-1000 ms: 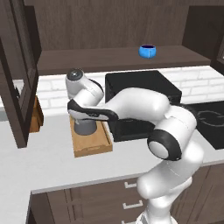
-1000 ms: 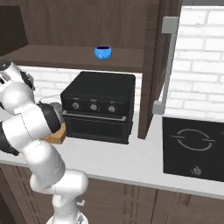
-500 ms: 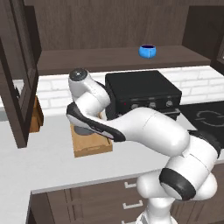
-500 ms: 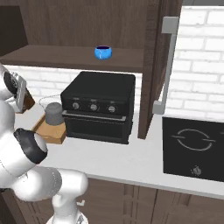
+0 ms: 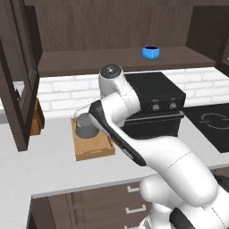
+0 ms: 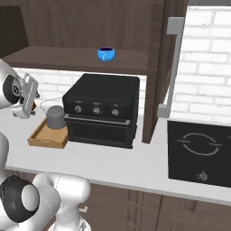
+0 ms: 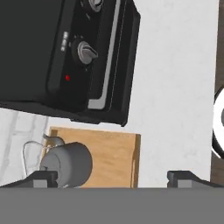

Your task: Pick the kettle from the counter and place it on the tray. Then pick the mug from the cabinet and place it on the tray. Then close the cabinet doors.

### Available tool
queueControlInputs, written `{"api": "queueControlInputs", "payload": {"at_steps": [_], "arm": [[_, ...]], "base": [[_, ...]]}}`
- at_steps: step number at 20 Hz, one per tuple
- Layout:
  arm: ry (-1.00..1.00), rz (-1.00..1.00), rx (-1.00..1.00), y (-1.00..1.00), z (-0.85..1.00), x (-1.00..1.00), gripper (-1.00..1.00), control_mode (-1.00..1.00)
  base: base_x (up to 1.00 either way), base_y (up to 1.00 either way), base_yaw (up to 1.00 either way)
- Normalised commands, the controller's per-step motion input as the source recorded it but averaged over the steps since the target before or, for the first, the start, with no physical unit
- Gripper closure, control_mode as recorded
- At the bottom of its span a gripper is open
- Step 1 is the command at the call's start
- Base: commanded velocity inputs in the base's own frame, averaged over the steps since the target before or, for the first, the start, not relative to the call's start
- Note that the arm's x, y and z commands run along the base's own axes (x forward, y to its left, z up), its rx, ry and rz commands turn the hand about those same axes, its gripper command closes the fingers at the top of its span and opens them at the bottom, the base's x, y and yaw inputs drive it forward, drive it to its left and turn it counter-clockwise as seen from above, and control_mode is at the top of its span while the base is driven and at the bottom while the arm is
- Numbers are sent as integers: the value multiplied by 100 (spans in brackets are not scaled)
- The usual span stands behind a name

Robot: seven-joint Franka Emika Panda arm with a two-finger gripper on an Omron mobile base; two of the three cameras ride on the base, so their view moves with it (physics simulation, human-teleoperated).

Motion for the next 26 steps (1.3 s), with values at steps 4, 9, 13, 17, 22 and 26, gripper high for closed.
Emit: {"api": "queueControlInputs", "payload": {"at_steps": [4,9,13,17,22,26], "arm": [[0,7,-2,-77,46,-6,-100,-100],[-1,12,-3,-63,0,-10,-100,-100],[-11,34,-11,-55,3,-22,-100,-100],[-32,53,-29,-69,43,-9,-100,-100],[-21,43,-41,-58,43,0,-100,-100],[1,14,-28,-36,0,2,-100,-100]], "base": [[0,0,0],[0,0,0],[0,0,0],[0,0,0],[0,0,0],[0,0,0]]}}
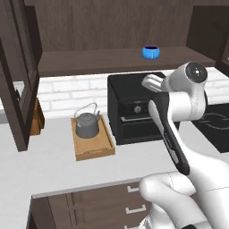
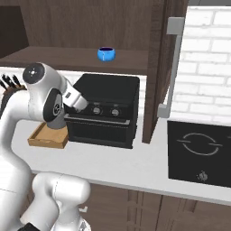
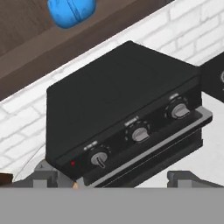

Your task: Pick the kettle from the counter and place it on the tray. Then pick the mug from the cabinet and place it on the tray. Then close the cabinet doors.

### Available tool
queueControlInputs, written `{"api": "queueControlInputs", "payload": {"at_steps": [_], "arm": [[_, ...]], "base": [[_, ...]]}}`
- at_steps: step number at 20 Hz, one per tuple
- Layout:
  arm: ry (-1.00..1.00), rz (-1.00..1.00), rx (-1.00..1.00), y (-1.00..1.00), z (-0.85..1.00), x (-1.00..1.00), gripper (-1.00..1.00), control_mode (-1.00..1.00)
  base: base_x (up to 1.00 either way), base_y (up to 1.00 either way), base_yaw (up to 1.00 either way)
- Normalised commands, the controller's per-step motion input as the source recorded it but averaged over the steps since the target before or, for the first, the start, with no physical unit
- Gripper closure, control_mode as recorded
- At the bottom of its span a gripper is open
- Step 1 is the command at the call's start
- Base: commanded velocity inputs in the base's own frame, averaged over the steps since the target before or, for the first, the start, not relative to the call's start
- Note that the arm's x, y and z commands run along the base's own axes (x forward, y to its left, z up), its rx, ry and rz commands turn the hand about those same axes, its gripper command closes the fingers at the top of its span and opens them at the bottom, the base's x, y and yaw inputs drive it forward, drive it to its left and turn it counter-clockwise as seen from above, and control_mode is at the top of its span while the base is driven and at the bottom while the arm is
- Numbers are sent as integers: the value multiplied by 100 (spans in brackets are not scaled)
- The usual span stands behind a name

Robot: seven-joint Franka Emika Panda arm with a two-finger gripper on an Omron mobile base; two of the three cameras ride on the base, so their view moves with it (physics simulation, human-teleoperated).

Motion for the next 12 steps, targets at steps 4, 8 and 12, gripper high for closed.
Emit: {"api": "queueControlInputs", "payload": {"at_steps": [4,8,12], "arm": [[1,2,-14,-8,0,0,-100,-100],[0,0,0,-6,16,-1,-100,-100],[2,0,-3,0,41,18,-100,-100]], "base": [[0,0,0],[0,0,0],[0,0,0]]}}
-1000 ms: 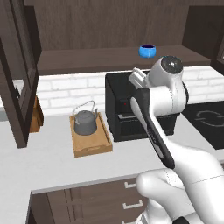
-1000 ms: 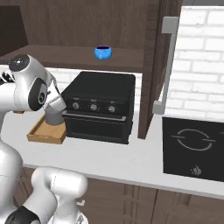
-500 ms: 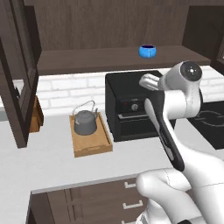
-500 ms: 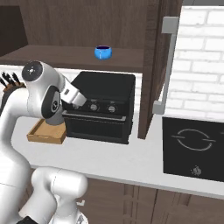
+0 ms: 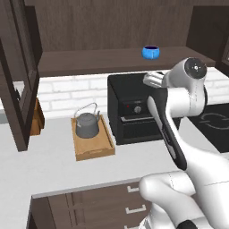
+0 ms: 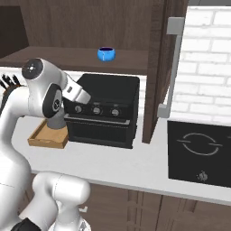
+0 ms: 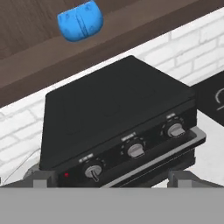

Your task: Pick the kettle from the counter and place it on the tray. Then pick the mug from the cabinet and place it on the tray. Then close the cabinet doors.

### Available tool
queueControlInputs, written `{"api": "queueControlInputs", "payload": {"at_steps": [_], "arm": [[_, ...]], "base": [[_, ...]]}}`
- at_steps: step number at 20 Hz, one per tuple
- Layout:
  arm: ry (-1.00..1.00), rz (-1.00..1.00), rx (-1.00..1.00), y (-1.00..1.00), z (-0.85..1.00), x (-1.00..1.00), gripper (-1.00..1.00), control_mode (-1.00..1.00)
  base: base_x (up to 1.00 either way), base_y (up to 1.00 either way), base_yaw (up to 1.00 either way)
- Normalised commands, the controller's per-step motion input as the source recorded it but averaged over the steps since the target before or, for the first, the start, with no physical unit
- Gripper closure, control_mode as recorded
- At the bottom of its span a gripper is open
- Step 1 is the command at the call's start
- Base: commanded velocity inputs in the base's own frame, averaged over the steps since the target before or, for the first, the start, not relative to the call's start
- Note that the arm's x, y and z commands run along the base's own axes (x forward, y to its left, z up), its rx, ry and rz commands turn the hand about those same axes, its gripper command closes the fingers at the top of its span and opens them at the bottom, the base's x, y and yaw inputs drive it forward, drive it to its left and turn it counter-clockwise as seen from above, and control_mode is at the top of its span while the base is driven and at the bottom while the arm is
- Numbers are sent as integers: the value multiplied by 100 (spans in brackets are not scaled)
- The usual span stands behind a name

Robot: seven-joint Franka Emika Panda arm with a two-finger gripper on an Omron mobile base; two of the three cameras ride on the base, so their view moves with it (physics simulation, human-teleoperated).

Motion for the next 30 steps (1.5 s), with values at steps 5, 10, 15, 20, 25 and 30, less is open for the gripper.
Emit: {"api": "queueControlInputs", "payload": {"at_steps": [5,10,15,20,25,30], "arm": [[0,0,-6,-1,35,50,-100,-100],[0,0,-2,-28,35,59,-100,-100],[1,0,0,-16,16,13,-100,-100],[0,0,0,-10,0,0,-100,-100],[0,0,0,-5,1,23,-100,-100],[0,2,0,-7,8,36,-100,-100]], "base": [[0,0,0],[0,0,0],[0,0,0],[0,0,0],[0,0,0],[0,0,0]]}}
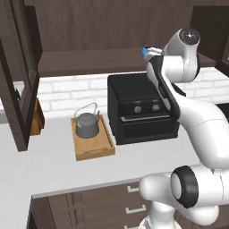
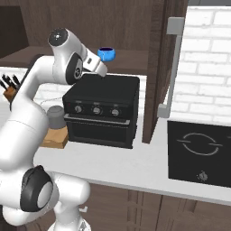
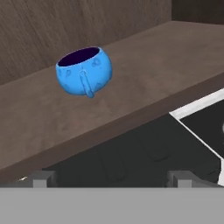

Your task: Pick the kettle from the counter and place it on the tray. Then pick the mug from the cabinet and place it on the tray. Then close the cabinet doors.

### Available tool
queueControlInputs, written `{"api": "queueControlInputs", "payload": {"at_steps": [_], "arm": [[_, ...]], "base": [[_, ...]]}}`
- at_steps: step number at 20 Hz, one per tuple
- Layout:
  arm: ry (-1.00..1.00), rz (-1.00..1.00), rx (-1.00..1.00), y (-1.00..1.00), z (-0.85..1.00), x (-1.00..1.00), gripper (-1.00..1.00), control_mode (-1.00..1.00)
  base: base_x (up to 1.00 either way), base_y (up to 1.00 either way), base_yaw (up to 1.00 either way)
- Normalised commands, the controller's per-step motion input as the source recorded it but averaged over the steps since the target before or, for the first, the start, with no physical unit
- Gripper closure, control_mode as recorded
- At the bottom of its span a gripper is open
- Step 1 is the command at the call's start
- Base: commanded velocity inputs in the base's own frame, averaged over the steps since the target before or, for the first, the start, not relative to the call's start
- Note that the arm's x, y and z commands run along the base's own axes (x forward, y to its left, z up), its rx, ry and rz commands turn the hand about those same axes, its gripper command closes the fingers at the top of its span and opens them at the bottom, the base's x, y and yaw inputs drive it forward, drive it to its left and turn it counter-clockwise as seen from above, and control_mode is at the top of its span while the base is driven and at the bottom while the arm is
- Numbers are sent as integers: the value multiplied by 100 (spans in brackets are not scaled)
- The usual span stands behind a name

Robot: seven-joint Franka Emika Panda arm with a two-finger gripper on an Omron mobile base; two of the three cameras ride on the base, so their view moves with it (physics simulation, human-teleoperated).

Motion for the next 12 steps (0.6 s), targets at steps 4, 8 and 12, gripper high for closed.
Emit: {"api": "queueControlInputs", "payload": {"at_steps": [4,8,12], "arm": [[0,7,0,-8,5,44,-100,-100],[0,7,0,-15,2,36,-100,-100],[0,5,0,-11,0,38,-100,-100]], "base": [[0,0,0],[0,0,0],[0,0,0]]}}
